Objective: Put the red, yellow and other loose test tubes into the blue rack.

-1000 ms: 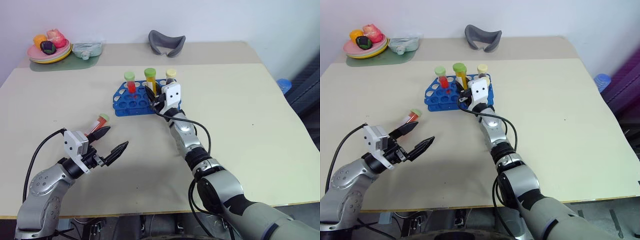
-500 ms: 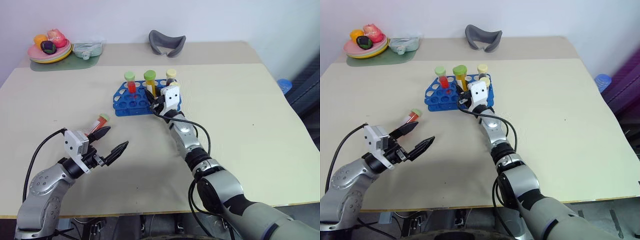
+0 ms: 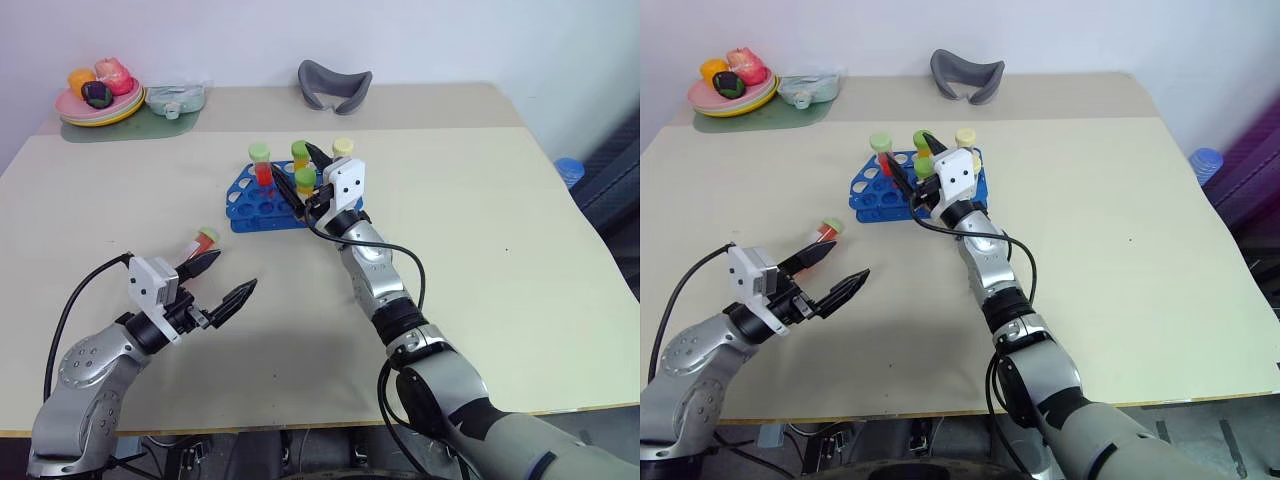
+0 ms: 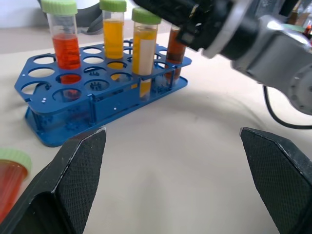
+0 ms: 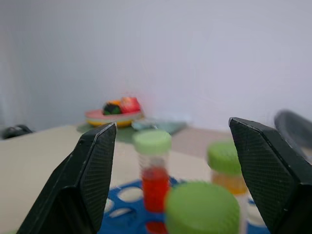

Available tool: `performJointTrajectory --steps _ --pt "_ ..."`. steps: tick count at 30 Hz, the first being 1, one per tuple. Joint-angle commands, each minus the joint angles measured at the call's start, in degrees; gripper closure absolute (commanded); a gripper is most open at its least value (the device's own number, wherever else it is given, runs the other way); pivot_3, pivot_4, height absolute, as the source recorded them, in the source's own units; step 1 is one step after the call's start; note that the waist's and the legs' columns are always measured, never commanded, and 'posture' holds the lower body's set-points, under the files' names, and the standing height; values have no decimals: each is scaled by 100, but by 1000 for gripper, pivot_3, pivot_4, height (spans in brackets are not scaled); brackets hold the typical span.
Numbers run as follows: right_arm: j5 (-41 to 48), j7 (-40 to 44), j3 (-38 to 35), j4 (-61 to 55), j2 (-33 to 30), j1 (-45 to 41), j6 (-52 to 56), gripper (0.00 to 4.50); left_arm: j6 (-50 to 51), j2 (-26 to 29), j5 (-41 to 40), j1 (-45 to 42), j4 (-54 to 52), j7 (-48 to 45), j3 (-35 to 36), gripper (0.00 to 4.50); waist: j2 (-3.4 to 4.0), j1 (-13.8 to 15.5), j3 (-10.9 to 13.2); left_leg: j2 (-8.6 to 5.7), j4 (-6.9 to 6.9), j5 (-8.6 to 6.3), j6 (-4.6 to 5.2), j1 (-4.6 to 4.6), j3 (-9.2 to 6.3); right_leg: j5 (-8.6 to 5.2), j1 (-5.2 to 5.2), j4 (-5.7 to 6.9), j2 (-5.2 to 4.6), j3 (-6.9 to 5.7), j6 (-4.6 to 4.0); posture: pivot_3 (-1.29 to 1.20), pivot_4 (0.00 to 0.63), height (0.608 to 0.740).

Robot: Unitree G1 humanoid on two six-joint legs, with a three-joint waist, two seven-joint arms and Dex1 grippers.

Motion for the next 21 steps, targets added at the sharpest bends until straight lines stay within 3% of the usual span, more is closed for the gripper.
performJointTrajectory --steps 1,6,9,15,21 --pt "69 109 191 -979 233 166 126 778 151 87 -97 -141 -188 217 169 0 0 -3 0 0 0 0 0 0 0 0 0 0 0 0 0 0 150 735" --pt "201 119 217 -2127 25 244 594 778 460 143 -309 -399 -135 540 427 0 0 4 0 0 0 0 0 0 -1 0 -1 2 0 0 0 0 150 735" --pt "458 493 299 -3262 -376 353 1269 778 1039 459 -39 -767 -68 1161 578 0 -2 25 -1 -1 2 0 0 -2 -5 0 0 3 -1 -1 0 0 150 735" --pt "1196 1617 442 -5054 -1803 807 3161 778 2812 1081 -151 -1700 41 2091 642 0 -5 72 -2 -4 3 -1 2 -2 -13 0 6 2 -2 -3 0 0 150 735" --pt "1686 2561 387 -6133 -3251 1543 4158 778 4935 1697 -88 -2947 361 2456 -35 0 -6 104 -1 -4 2 -1 2 -1 -12 0 5 -1 3 -3 0 0 150 735"
